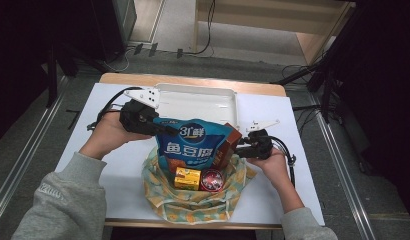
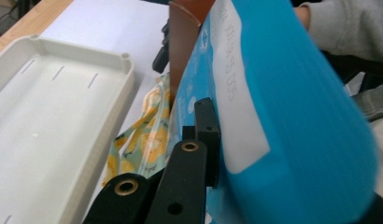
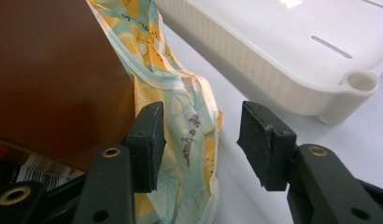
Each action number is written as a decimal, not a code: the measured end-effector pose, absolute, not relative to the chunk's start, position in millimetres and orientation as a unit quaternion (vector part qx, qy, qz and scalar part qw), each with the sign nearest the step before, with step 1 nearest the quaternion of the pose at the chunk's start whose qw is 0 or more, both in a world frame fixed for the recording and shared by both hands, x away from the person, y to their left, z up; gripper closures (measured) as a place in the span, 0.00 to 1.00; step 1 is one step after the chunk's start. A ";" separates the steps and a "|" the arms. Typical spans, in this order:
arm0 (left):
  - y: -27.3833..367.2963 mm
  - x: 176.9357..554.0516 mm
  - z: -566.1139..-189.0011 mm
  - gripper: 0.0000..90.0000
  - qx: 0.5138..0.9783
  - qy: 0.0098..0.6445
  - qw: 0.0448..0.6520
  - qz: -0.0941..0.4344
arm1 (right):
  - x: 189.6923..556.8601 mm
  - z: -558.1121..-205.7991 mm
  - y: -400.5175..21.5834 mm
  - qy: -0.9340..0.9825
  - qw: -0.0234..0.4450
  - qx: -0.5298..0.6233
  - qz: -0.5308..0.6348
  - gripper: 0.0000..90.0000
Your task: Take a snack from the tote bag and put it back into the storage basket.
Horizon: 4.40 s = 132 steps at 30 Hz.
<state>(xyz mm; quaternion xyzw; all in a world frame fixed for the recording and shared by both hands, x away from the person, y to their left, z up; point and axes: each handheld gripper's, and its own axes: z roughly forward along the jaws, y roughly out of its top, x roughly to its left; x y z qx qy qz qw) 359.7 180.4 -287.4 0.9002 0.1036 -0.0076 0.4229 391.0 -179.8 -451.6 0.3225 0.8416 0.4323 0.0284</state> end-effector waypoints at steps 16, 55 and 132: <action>171.7 355.0 -260.4 1.00 0.882 0.106 0.460 -0.006 | 390.4 -451.8 -178.8 0.842 0.027 0.324 0.430 0.57; 213.6 366.5 -197.4 1.00 0.878 0.194 0.435 0.052 | 390.1 -451.5 -178.8 0.841 0.024 0.324 0.433 0.56; 175.9 532.3 -261.6 1.00 0.832 0.358 0.411 0.101 | 382.1 -450.7 -178.0 0.847 0.034 0.318 0.424 0.56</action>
